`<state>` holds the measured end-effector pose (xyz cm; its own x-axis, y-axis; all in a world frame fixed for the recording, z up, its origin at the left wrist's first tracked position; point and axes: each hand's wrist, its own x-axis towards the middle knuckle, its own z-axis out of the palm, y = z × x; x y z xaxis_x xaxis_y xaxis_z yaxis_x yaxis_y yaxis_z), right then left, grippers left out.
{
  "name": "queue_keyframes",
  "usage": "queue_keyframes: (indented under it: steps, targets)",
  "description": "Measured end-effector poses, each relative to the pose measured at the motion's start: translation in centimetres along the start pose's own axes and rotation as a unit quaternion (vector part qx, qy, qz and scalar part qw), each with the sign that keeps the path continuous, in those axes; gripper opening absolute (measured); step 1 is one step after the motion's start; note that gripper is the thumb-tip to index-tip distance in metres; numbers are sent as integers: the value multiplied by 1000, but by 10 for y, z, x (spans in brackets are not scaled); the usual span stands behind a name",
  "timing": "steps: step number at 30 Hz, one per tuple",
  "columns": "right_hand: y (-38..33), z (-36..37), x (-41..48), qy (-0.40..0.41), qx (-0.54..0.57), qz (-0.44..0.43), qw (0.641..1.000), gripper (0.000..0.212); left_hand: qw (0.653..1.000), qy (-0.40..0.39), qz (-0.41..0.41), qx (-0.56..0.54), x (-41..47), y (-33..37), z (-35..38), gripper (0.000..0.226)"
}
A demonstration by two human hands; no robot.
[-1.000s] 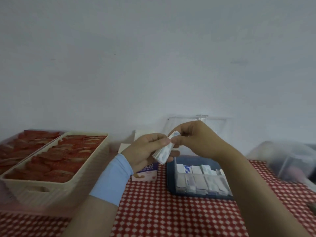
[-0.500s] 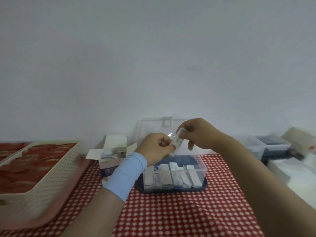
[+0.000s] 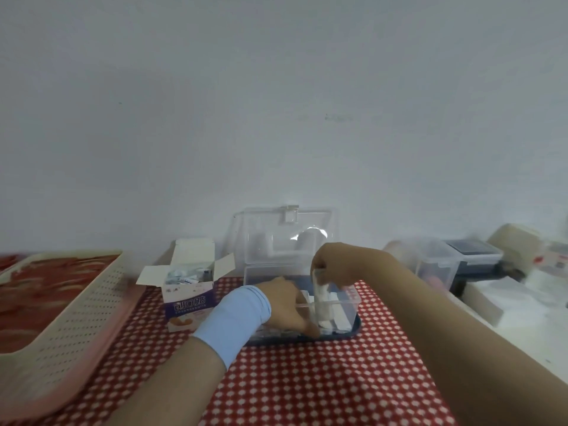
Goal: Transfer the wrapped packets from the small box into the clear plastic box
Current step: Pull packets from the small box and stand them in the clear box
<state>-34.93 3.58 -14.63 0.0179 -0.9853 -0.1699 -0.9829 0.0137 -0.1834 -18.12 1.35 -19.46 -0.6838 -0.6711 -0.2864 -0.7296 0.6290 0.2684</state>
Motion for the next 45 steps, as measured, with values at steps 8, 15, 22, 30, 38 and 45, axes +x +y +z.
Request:
queue_keyframes:
  steps: [8, 15, 22, 30, 38, 45]
  targets:
    - [-6, 21, 12, 2, -55, 26, 998, 21, 1000, 8, 14, -1, 6, -6, 5, 42]
    - [-9, 34, 17, 8, -167, 32, 985, 22, 999, 15, 8, 31, 9, -5, 4, 41]
    - [-15, 35, 20, 21, -272, 18, 962, 18, 993, -9, 17, 113, 10, 6, 3, 80]
    - [-17, 22, 9, 46, -255, 18, 966, 12, 990, -48, 3, 135, 13, 14, -1, 65]
    - [-16, 23, 2, -4, -163, 2, 987, 25, 994, -20, 16, 103, 15, 6, 2, 82]
    - [-19, -23, -11, 106, -15, -1, 994, 34, 994, 83, 72, 14, -32, -6, -37, 61]
